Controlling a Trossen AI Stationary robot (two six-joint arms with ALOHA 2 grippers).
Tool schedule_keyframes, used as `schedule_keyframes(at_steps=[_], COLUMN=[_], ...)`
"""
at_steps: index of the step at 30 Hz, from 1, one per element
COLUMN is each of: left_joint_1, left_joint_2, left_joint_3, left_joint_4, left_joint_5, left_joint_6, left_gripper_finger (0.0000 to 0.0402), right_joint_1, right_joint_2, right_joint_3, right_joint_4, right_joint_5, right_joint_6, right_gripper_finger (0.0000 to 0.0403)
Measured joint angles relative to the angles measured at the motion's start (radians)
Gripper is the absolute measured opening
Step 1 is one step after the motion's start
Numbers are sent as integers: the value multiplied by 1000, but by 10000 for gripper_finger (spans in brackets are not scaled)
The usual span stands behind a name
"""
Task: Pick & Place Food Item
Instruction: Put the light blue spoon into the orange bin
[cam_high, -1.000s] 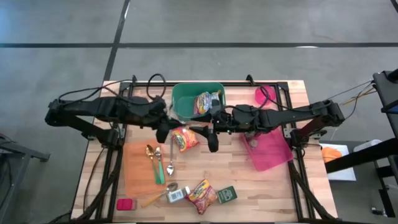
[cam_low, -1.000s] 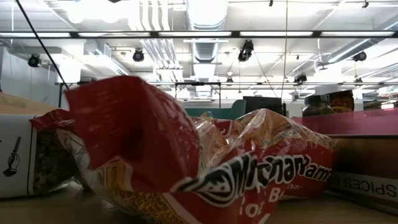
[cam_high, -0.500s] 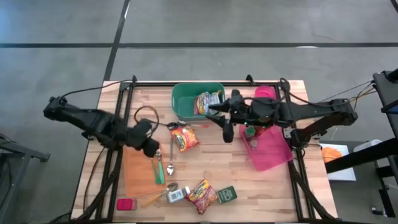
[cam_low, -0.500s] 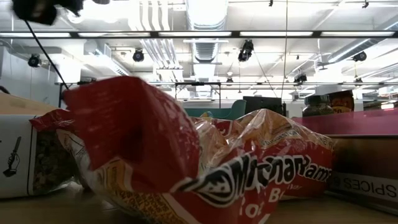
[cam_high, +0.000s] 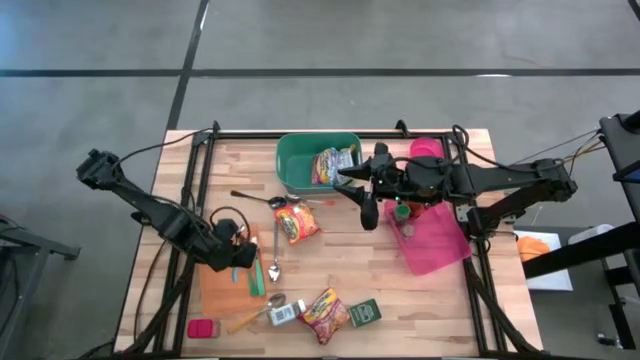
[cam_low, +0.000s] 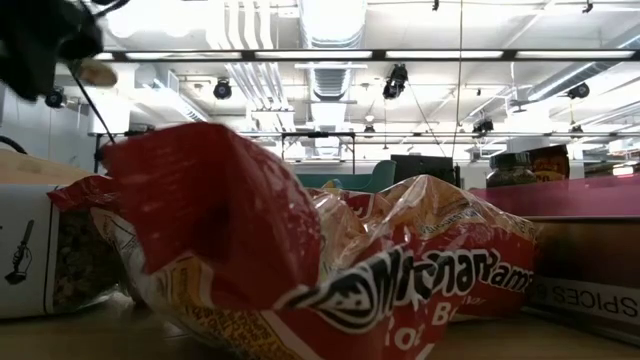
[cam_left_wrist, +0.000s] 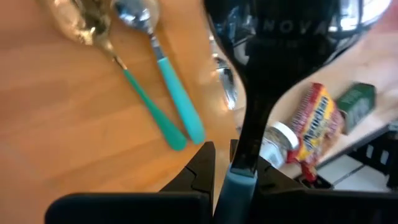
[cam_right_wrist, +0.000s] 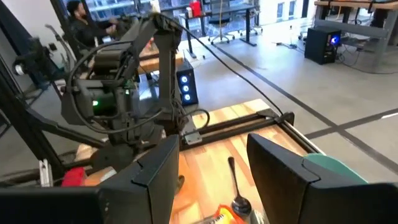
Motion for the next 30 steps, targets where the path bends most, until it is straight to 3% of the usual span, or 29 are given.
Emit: schedule_keyframes(at_steps=[8,16,30], left_joint_1=[-22,-22,-18], left_joint_2=[90,241,389], left_joint_3=[-89,-89,-90], left_joint_4=[45,114,237], left_joint_5=[25,53,79], left_joint_6=[-92,-82,-68], left_gripper_finger=[26,26,26], right_joint_1=[7,12,14], right_joint_2=[-1,0,0], right_joint_3=[-11,-11,-11], right_joint_4=[-19,-30,-28], right_joint_5=[-3,-3,-3], right_joint_6=[13,35,51], right_gripper_finger=[185,185,185])
